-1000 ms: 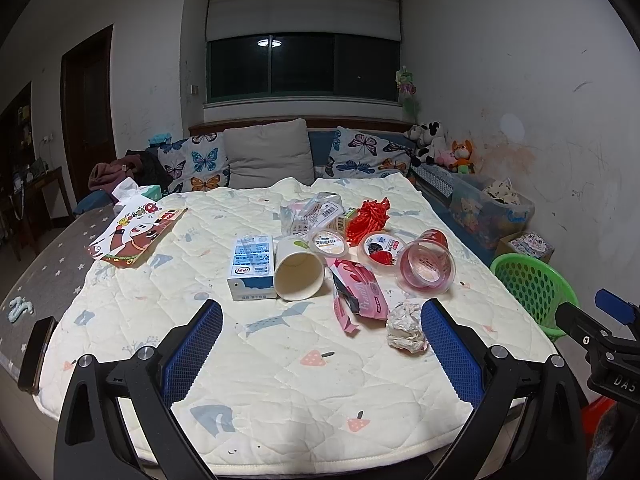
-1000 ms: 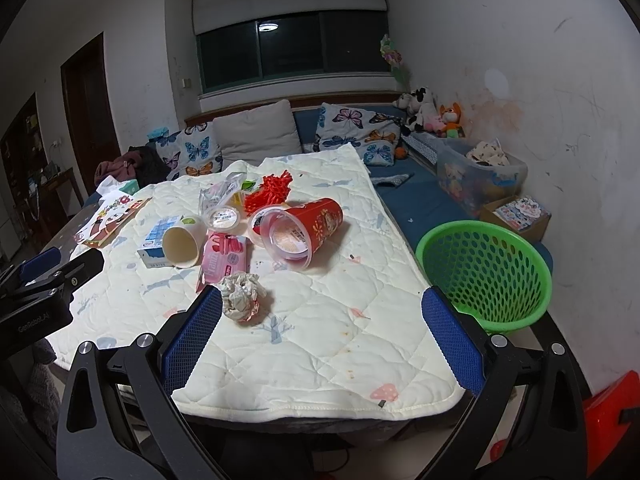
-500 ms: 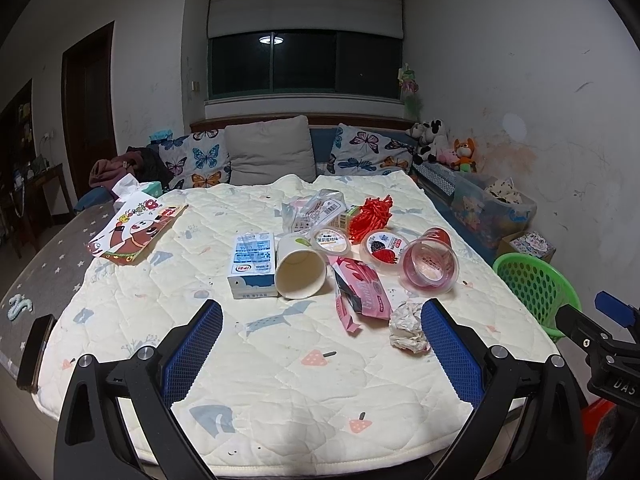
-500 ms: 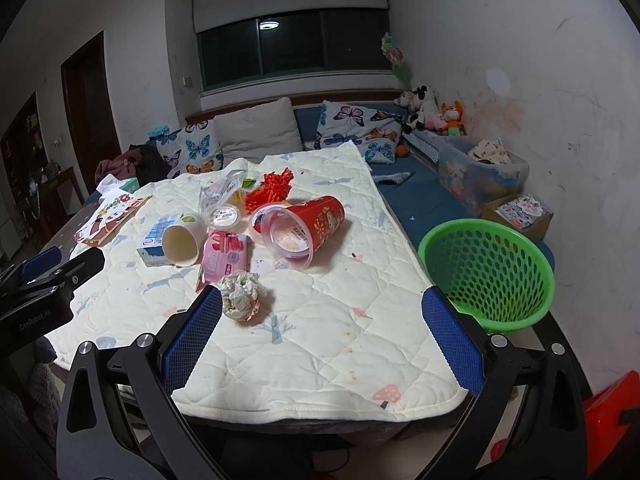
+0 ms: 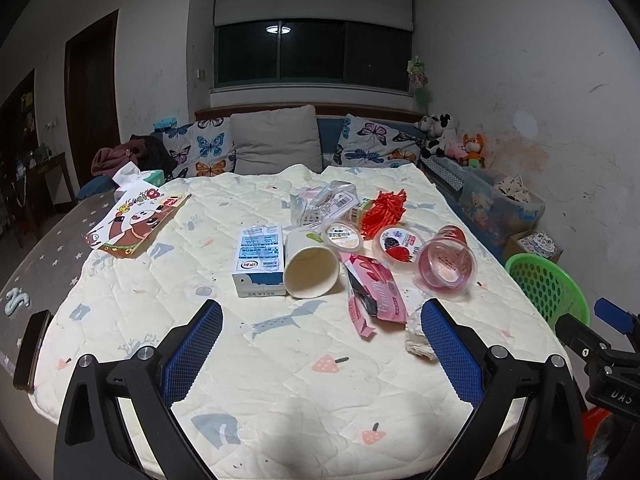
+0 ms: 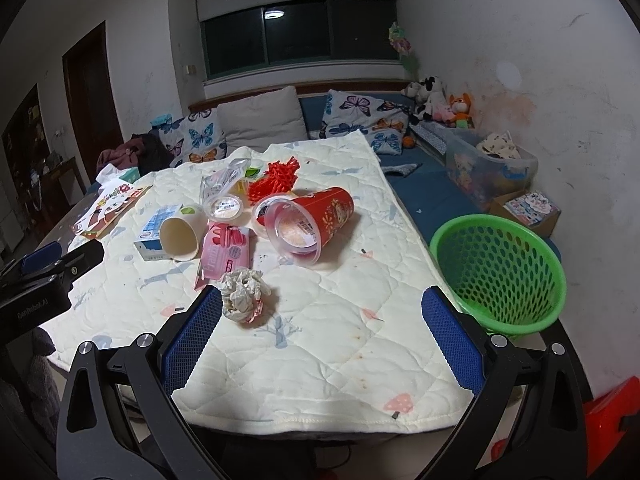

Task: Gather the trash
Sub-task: 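Grasp the crumpled white tissue with the right gripper while the left gripper grasps the paper cup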

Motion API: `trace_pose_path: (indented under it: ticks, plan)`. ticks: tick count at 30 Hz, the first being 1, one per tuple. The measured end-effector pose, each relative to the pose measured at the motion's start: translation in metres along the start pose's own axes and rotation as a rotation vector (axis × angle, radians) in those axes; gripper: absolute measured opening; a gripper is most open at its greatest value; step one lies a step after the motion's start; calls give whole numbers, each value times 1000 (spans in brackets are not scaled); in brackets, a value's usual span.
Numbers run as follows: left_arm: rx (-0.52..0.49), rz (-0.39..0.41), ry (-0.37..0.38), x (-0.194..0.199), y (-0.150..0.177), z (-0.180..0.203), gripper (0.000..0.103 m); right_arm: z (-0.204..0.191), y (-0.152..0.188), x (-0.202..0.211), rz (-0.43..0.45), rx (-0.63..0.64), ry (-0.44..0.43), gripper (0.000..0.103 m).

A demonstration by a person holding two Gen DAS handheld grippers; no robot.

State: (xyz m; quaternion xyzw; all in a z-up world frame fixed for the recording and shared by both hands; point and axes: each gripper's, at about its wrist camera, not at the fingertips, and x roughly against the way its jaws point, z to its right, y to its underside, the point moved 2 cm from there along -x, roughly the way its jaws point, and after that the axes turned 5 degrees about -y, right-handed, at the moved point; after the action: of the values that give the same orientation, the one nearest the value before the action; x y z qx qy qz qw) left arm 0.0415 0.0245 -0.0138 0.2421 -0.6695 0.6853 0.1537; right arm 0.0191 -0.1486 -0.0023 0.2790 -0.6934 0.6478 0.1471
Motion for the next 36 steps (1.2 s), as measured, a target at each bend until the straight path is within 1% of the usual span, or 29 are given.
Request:
trace_pose_path:
  ticks: [10, 18, 29, 36]
  plan:
    - [18, -55, -28, -33, -9, -15, 97, -9, -8, -33, -53, 22, -29, 99]
    - [29, -98, -54, -59, -15, -26, 97, -27, -10, -64, -105, 57, -86, 99]
    - [50, -160, -77, -95, -15, -41, 97, -49, 1, -106, -182, 77, -186, 98]
    - [57, -202, -72, -113, -10, -42, 97, -52, 7, -132, -226, 81, -197, 96]
